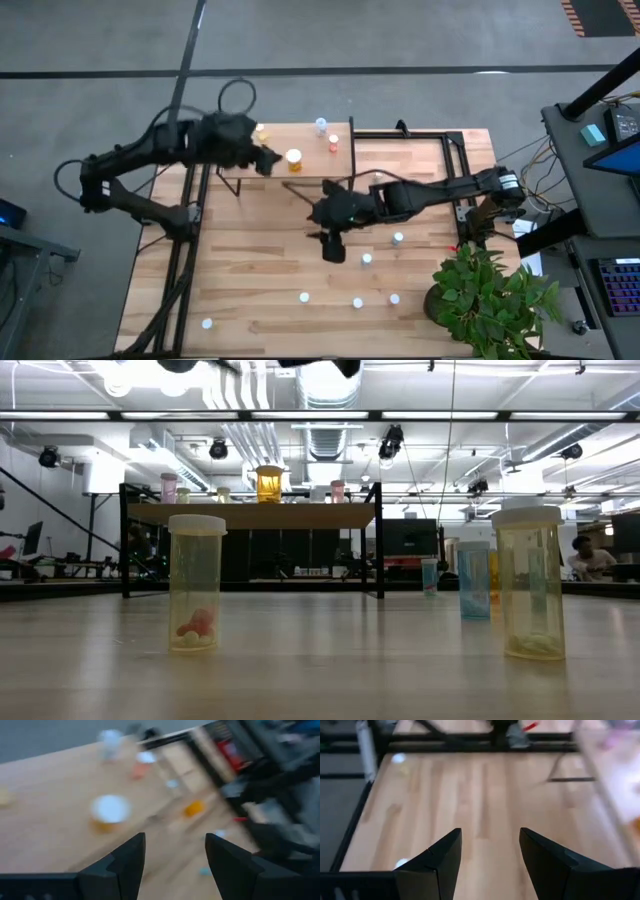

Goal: Pick and place medicine bottles onto shelf by color
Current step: Put the yellow pill bottle on the shelf

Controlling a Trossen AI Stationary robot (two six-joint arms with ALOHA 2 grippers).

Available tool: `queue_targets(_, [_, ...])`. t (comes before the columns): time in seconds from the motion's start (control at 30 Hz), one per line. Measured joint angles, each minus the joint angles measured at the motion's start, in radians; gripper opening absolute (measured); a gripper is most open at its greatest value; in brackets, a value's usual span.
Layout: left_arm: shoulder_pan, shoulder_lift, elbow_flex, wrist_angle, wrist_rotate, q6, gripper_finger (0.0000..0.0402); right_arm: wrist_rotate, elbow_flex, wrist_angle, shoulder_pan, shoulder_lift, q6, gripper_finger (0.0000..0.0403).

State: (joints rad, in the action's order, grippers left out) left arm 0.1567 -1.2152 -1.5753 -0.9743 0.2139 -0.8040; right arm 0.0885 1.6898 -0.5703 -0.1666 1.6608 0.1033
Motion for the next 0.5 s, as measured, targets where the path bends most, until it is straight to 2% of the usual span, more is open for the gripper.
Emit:
queue_targets(0.2, [-0.254, -0.004, 0.058, 0.312, 0.088, -0.021, 0.019, -0.173, -0.173, 0.168, -0.019, 0.001, 0.054, 0.0192])
queue_targets(0.37, [-0.374, -0.028, 0.079, 0.455, 0.098, 0.004, 0.019, -0.174, -0.219, 0.194, -0.038, 0.001, 0.126, 0.0192])
queue_targets(0.5, [-0.412, -0.035, 0.098, 0.496, 0.095, 0.04, 0.019, -0.159, -0.218, 0.197, -0.054, 0.001, 0.189, 0.0192])
